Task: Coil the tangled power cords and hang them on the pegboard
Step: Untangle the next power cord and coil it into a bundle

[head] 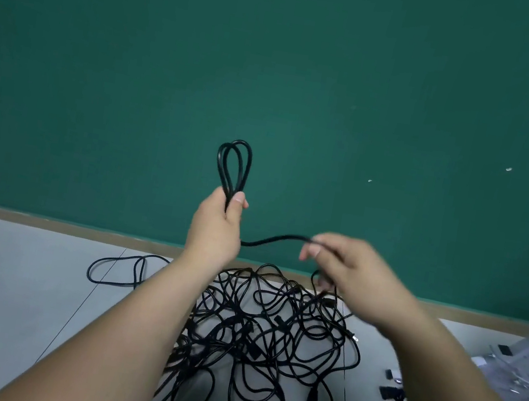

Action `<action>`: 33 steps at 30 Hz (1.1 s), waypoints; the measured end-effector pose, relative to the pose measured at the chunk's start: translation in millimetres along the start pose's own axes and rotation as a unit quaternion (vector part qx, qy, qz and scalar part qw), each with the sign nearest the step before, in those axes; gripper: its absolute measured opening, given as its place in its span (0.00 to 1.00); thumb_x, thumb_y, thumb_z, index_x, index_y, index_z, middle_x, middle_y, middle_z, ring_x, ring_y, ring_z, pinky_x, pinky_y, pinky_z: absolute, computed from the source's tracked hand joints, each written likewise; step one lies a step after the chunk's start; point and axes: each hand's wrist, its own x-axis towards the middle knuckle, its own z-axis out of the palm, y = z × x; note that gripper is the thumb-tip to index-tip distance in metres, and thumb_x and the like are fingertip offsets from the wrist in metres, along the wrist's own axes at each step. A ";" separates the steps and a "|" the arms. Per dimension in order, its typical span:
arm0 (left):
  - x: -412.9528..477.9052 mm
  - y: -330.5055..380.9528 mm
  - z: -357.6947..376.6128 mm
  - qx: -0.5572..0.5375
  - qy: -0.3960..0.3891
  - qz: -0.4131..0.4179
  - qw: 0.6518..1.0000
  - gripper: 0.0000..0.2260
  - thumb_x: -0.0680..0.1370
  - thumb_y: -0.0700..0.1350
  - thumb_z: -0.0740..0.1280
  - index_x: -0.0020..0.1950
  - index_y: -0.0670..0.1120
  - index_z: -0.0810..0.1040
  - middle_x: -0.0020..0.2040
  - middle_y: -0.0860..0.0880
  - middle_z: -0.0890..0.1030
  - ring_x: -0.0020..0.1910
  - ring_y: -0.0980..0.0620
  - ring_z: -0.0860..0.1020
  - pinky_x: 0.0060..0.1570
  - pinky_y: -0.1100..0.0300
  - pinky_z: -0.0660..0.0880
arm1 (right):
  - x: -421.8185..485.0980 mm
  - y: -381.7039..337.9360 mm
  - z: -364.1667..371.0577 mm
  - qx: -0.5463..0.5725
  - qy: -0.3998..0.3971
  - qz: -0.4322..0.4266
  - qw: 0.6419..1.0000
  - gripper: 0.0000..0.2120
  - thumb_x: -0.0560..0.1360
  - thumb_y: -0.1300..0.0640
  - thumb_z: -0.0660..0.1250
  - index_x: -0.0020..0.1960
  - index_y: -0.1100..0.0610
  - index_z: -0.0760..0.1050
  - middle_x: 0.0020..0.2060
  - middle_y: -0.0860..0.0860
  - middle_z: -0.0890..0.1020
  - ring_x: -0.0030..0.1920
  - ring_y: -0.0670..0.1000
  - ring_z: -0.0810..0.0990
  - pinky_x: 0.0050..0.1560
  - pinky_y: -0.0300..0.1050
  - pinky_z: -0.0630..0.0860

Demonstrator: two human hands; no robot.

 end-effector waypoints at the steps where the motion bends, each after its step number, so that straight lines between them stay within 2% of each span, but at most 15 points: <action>1: -4.3 4.5 4.6 -0.017 -0.035 0.000 0.999 0.11 0.88 0.51 0.59 0.48 0.52 0.77 0.34 0.51 0.74 0.33 0.50 0.74 0.36 0.49 0.81 | -3.8 -12.6 -10.1 0.027 0.045 -0.042 0.998 0.09 0.85 0.50 0.65 0.51 0.45 0.84 0.30 0.47 0.78 0.31 0.49 0.77 0.39 0.50 0.77; 3: -18.9 17.5 18.2 -0.067 -0.121 -0.007 0.990 0.11 0.88 0.50 0.60 0.48 0.51 0.78 0.31 0.55 0.72 0.32 0.51 0.72 0.33 0.52 0.77 | -11.4 -29.6 -23.2 0.045 0.126 -0.121 0.984 0.07 0.83 0.53 0.70 0.51 0.47 0.86 0.34 0.43 0.83 0.34 0.44 0.79 0.41 0.45 0.78; 5: -37.4 31.8 32.2 -0.112 -0.197 -0.025 0.974 0.12 0.88 0.51 0.60 0.49 0.49 0.77 0.29 0.58 0.70 0.31 0.53 0.69 0.32 0.55 0.73 | -13.0 -32.8 -30.0 0.039 0.201 -0.149 0.967 0.03 0.80 0.53 0.74 0.50 0.47 0.87 0.38 0.46 0.84 0.39 0.49 0.80 0.43 0.45 0.77; 8: -60.4 44.1 44.4 -0.174 -0.275 -0.061 0.944 0.18 0.88 0.57 0.56 0.50 0.47 0.77 0.31 0.55 0.66 0.32 0.53 0.64 0.30 0.60 0.67 | -8.6 -18.9 -34.0 0.035 0.274 -0.124 0.953 0.03 0.76 0.51 0.79 0.48 0.44 0.87 0.38 0.53 0.79 0.38 0.54 0.74 0.40 0.49 0.73; 12: -76.2 53.4 50.8 -0.228 -0.348 -0.102 0.904 0.30 0.83 0.71 0.51 0.52 0.46 0.76 0.33 0.52 0.66 0.30 0.54 0.64 0.29 0.61 0.62 | -7.8 -7.4 -30.8 0.014 0.308 -0.085 0.947 0.08 0.71 0.48 0.82 0.48 0.43 0.86 0.38 0.47 0.79 0.35 0.47 0.74 0.39 0.42 0.72; 14: -78.0 54.3 53.7 -0.218 -0.376 -0.094 0.896 0.27 0.84 0.70 0.54 0.52 0.47 0.74 0.33 0.54 0.65 0.31 0.55 0.63 0.30 0.60 0.61 | -6.8 -7.0 -27.3 0.019 0.317 -0.066 0.946 0.11 0.69 0.48 0.84 0.48 0.44 0.84 0.40 0.45 0.81 0.37 0.45 0.75 0.40 0.39 0.72; 16: -80.5 54.1 55.3 -0.185 -0.395 -0.079 0.896 0.17 0.88 0.59 0.56 0.51 0.47 0.73 0.34 0.54 0.63 0.31 0.55 0.62 0.30 0.60 0.61 | -5.2 -5.5 -24.3 0.031 0.314 -0.039 0.948 0.15 0.68 0.48 0.84 0.49 0.46 0.80 0.39 0.44 0.81 0.38 0.45 0.77 0.42 0.37 0.74; 19: -81.1 52.0 55.8 -0.200 -0.367 -0.079 0.905 0.11 0.89 0.49 0.57 0.52 0.45 0.73 0.34 0.52 0.65 0.30 0.54 0.66 0.30 0.58 0.70 | -3.1 4.1 -19.5 0.055 0.278 -0.006 0.959 0.14 0.72 0.46 0.81 0.51 0.47 0.78 0.41 0.46 0.83 0.42 0.50 0.81 0.48 0.43 0.79; 22: -74.5 53.7 50.5 -0.235 -0.294 -0.081 0.923 0.10 0.88 0.46 0.60 0.53 0.42 0.74 0.35 0.49 0.70 0.31 0.51 0.75 0.40 0.51 0.84 | -3.1 15.6 -19.5 0.115 0.183 0.047 0.975 0.10 0.81 0.45 0.72 0.52 0.51 0.79 0.43 0.50 0.87 0.45 0.52 0.86 0.55 0.55 0.82; 24: -68.1 51.7 46.9 -0.238 -0.258 -0.091 0.932 0.10 0.88 0.47 0.61 0.54 0.41 0.75 0.35 0.49 0.71 0.31 0.50 0.75 0.42 0.50 0.85 | -7.0 20.4 -22.6 0.089 0.111 0.088 0.986 0.12 0.85 0.47 0.66 0.51 0.53 0.81 0.41 0.50 0.87 0.44 0.49 0.86 0.54 0.52 0.80; 26: -62.7 45.8 44.1 -0.218 -0.227 -0.094 0.945 0.10 0.88 0.48 0.62 0.54 0.42 0.75 0.35 0.49 0.70 0.30 0.52 0.72 0.38 0.51 0.82 | -11.3 20.0 -25.2 0.065 0.073 0.109 0.989 0.14 0.87 0.49 0.63 0.50 0.52 0.84 0.41 0.49 0.87 0.43 0.48 0.84 0.53 0.51 0.79; 28: -57.4 38.4 42.8 -0.123 -0.200 -0.053 0.971 0.12 0.87 0.53 0.62 0.53 0.46 0.77 0.37 0.52 0.73 0.31 0.52 0.72 0.39 0.47 0.80 | -14.3 12.6 -26.5 0.109 0.075 0.097 0.986 0.14 0.87 0.50 0.63 0.50 0.51 0.86 0.40 0.50 0.86 0.41 0.49 0.83 0.49 0.51 0.82; 30: -56.5 35.1 41.2 0.032 -0.190 0.010 0.981 0.17 0.87 0.60 0.58 0.52 0.49 0.77 0.41 0.53 0.79 0.39 0.51 0.77 0.48 0.47 0.78 | -16.5 -1.3 -25.0 0.169 0.102 0.063 0.978 0.13 0.86 0.51 0.65 0.52 0.50 0.88 0.39 0.51 0.83 0.37 0.50 0.81 0.40 0.48 0.83; 31: -58.3 35.4 41.2 0.072 -0.189 0.025 0.979 0.19 0.86 0.62 0.55 0.53 0.49 0.76 0.44 0.52 0.80 0.43 0.51 0.78 0.50 0.48 0.77 | -16.6 -7.4 -23.3 0.184 0.125 0.044 0.974 0.12 0.86 0.51 0.65 0.54 0.50 0.87 0.38 0.51 0.82 0.35 0.50 0.79 0.36 0.45 0.81; 33: -64.5 38.6 42.3 0.068 -0.191 0.037 0.979 0.23 0.86 0.64 0.51 0.53 0.49 0.76 0.43 0.52 0.80 0.44 0.52 0.78 0.46 0.51 0.74 | -14.2 -15.0 -18.1 0.192 0.176 0.023 0.965 0.11 0.86 0.50 0.64 0.57 0.48 0.86 0.35 0.50 0.81 0.30 0.50 0.76 0.30 0.42 0.75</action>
